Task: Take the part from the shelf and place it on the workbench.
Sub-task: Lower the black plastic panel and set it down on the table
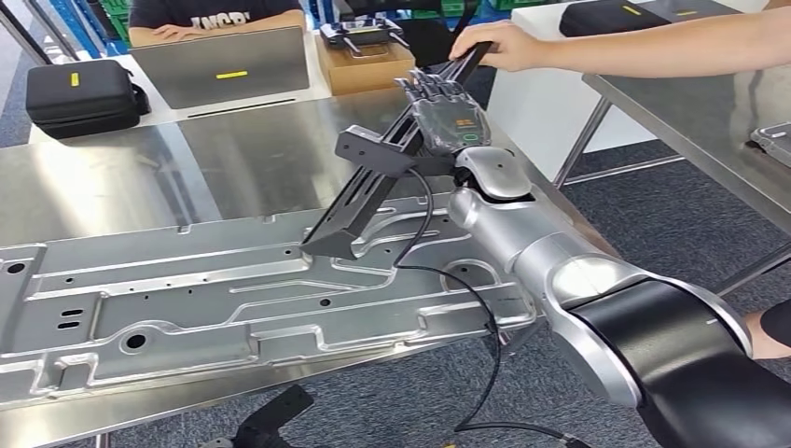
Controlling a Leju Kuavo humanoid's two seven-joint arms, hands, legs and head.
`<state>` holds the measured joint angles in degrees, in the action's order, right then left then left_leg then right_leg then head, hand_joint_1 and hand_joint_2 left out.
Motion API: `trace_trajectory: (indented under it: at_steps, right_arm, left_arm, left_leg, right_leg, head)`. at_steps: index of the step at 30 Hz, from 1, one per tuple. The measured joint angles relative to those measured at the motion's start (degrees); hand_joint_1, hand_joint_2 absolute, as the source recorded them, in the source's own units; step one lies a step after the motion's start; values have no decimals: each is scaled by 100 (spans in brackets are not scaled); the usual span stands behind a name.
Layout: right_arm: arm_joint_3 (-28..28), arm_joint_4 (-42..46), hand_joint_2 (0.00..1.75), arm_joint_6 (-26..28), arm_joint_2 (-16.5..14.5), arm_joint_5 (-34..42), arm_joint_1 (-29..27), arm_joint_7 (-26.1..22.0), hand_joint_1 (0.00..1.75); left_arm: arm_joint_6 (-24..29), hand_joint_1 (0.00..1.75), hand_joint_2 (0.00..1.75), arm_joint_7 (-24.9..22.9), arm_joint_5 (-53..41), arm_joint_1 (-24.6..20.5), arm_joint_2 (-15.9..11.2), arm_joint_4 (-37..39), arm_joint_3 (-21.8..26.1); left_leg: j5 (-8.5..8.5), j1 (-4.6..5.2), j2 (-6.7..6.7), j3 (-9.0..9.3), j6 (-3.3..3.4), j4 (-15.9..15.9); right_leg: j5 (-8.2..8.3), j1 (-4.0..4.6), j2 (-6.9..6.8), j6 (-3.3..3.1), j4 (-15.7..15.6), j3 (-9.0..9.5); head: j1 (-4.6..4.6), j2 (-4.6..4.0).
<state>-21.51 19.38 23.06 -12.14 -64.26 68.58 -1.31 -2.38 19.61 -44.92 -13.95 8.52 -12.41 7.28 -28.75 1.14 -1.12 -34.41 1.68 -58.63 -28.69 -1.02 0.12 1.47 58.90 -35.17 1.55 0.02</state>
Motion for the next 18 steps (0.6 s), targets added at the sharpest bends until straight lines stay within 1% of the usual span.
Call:
trace_trajectory:
  at_steps: [18]
  right_arm:
    - [-36,1,0,-7,-1,-199,54,52,0]
  left_arm:
    - [0,0,175,-1,-28,-16,2,0,0]
  left_leg:
    - [0,-1,2,2,0,-2]
  right_leg:
    - [1,0,3,0,0,1]
  head:
    - [0,0]
